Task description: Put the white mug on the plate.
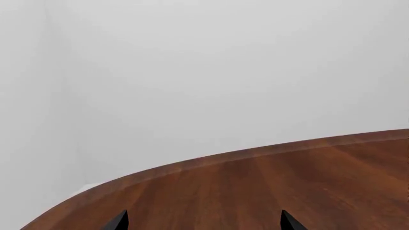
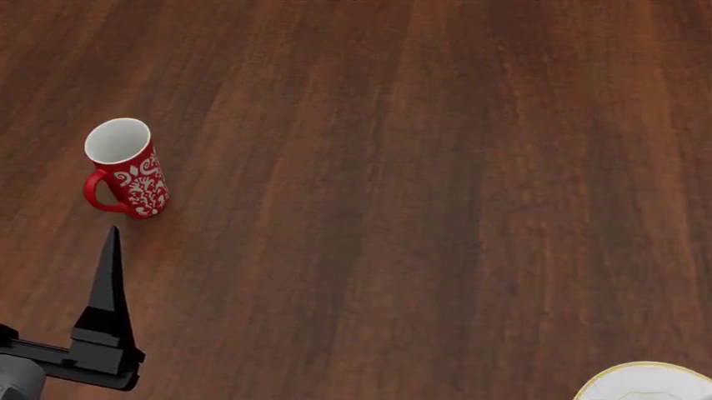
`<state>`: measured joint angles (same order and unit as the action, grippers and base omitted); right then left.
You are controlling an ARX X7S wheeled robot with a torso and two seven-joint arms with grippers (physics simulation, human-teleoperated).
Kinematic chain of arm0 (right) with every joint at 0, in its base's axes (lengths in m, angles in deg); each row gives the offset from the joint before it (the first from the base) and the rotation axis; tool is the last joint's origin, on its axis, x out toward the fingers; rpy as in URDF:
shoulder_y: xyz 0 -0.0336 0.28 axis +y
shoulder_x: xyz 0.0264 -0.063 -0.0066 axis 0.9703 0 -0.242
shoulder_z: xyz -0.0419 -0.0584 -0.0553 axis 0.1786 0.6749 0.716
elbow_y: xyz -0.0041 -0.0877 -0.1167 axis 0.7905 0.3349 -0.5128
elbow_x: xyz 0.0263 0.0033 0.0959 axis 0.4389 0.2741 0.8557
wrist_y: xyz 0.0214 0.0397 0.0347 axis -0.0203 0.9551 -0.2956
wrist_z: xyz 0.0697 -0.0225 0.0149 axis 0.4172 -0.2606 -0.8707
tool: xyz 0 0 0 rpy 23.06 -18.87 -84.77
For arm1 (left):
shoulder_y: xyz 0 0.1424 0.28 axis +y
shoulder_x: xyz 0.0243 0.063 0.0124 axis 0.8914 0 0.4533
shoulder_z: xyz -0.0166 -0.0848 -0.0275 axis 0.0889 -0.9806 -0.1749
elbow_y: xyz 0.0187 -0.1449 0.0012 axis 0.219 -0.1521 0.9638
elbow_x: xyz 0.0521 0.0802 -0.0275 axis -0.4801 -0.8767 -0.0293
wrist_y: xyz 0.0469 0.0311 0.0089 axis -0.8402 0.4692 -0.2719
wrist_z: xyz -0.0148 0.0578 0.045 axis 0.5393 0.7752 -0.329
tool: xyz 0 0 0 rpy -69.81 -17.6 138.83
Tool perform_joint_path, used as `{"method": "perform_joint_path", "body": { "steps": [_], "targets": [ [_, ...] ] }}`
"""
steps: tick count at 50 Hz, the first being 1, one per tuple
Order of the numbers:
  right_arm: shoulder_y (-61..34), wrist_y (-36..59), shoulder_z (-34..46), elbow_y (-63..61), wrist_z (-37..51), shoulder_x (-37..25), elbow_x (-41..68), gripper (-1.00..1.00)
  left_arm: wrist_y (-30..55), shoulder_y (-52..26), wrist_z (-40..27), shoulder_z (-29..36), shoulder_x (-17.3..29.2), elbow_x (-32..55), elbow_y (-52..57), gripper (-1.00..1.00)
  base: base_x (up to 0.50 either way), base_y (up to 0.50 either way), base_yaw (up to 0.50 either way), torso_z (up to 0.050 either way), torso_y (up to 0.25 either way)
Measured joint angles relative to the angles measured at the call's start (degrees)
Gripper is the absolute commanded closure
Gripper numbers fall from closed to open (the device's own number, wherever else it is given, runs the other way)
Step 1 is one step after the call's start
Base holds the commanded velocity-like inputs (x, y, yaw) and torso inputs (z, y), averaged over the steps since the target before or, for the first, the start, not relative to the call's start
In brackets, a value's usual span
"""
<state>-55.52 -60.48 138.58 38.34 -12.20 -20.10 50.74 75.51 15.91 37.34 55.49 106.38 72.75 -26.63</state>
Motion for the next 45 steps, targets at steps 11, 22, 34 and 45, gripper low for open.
{"method": "perform_joint_path", "body": {
  "steps": [11, 22, 34, 45],
  "targets": [
    [-0.2, 0.0, 0.0, 1.0, -0.7, 0.9, 0.5, 1.0, -0.2, 0.0, -0.1, 0.1, 0.0, 0.0, -0.2, -1.0, 0.0, 0.0, 0.0, 0.0, 0.0],
    [-0.1, 0.0, 0.0, 1.6, -1.1, 1.3, 0.7, 1.0, -0.3, 0.2, -0.2, 0.1, 0.2, 0.1, -0.2, -1.0, 0.0, 0.0, 0.0, 0.0, 0.0],
    [1.0, -0.5, -0.3, 1.7, -2.4, 1.3, 0.8, -1.0, -0.3, 0.3, -0.4, 0.2, 0.3, 0.1, 0.0, -1.0, 0.0, 0.0, 0.0, 0.0, 0.0],
    [2.9, -1.5, -0.3, 1.0, -2.9, 0.8, 0.8, -1.0, -0.2, 0.5, -0.5, 0.2, 0.4, 0.2, 0.3, -1.0, 0.0, 0.0, 0.0, 0.0, 0.0]
  ]
}}
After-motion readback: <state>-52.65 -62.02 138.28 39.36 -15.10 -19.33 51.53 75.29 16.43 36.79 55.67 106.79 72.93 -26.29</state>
